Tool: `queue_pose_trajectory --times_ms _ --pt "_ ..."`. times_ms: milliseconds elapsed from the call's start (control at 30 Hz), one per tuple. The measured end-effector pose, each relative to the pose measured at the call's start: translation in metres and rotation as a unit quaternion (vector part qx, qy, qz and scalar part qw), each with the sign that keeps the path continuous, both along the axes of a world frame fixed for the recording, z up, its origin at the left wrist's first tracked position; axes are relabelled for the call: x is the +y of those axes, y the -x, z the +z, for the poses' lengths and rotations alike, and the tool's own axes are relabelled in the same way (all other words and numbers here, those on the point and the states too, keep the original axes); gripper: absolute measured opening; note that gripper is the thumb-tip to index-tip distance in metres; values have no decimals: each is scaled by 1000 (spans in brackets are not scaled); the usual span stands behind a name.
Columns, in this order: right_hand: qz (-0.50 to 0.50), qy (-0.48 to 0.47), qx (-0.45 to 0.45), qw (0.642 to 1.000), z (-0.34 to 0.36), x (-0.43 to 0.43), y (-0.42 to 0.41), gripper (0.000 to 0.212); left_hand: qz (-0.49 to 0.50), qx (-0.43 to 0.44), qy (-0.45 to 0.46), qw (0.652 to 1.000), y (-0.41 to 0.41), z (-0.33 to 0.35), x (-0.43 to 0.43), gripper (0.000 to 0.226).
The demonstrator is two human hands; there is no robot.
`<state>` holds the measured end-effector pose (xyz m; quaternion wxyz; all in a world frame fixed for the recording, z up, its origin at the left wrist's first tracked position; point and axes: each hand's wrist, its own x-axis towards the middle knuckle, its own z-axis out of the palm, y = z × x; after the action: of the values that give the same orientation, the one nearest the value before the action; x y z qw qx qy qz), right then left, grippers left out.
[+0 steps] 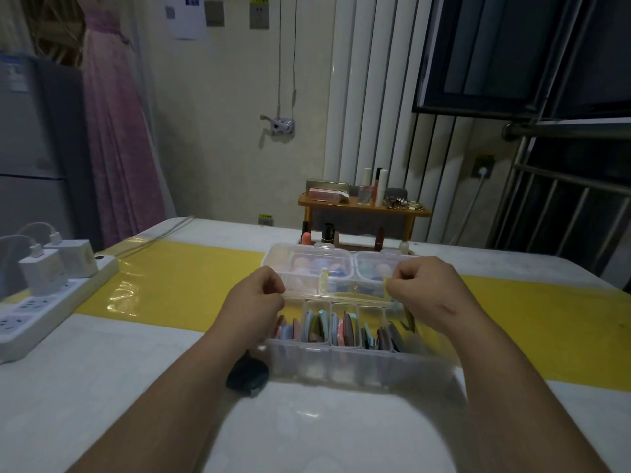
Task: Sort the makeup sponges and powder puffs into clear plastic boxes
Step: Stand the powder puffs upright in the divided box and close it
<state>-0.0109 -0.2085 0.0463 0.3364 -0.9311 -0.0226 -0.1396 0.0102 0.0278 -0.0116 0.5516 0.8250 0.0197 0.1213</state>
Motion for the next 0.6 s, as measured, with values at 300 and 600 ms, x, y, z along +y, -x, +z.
queue_pose_trajectory --times_ms 300,600 --pt "4 49 94 994 -4 0 -3 24 -9 0 -16 1000 3 2 0 20" --pt "6 105 114 988 -8 0 -4 12 -11 8 5 1000 5 3 -1 19"
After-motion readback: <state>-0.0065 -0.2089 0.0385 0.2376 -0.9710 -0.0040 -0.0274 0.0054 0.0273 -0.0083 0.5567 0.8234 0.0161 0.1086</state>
